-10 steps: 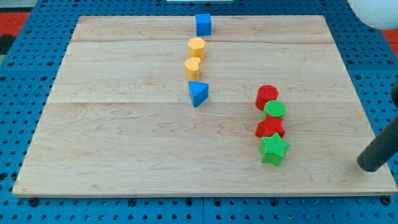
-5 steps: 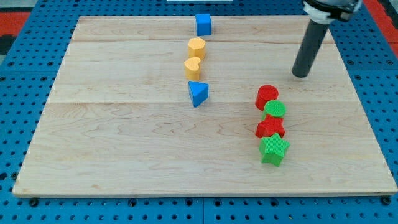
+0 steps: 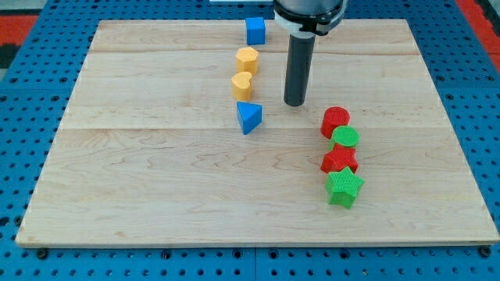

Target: Adjust the red circle above the green circle to form a vertical line of blocks

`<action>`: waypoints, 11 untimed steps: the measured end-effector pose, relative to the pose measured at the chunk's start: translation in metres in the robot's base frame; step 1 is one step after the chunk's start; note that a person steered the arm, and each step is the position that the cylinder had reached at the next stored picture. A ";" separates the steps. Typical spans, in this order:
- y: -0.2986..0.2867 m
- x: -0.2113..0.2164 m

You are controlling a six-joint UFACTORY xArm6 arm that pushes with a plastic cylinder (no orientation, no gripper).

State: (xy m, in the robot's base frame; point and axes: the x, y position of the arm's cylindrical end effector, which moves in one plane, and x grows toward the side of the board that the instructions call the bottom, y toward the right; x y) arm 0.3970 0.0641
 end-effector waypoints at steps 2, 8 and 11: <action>0.016 0.024; 0.148 0.007; 0.086 0.044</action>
State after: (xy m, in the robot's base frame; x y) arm 0.4409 0.1500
